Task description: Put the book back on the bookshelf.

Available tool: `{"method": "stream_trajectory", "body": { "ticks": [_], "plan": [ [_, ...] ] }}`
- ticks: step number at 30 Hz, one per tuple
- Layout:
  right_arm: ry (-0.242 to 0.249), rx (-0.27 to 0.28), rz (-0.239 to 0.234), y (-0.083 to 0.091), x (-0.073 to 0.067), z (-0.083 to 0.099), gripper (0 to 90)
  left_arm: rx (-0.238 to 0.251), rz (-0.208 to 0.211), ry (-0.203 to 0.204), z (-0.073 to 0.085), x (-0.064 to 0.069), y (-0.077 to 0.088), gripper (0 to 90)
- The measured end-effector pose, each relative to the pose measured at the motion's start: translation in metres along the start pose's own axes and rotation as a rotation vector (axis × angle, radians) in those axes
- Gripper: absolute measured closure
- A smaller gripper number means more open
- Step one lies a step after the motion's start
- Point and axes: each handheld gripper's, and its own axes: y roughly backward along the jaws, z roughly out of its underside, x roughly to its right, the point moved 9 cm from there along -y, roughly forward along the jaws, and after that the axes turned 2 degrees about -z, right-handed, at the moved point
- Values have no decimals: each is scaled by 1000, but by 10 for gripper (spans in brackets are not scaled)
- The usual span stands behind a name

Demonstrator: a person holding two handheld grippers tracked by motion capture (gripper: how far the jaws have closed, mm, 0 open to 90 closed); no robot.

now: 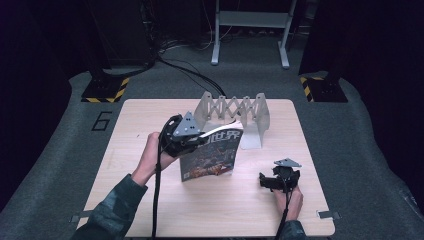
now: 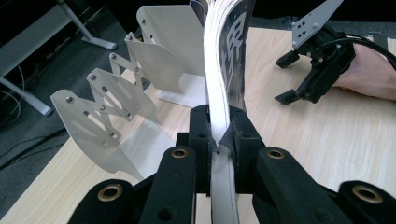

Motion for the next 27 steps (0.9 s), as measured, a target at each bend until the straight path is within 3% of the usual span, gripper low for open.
{"method": "stream_trajectory", "body": {
  "ticks": [4,27],
  "plan": [
    [0,0,0,0,0,0,30,-9,-19,-4,-1,-3,3,822],
    [1,-1,-1,0,0,0,30,-24,-95,69,1,-32,18,821]
  ]
}}
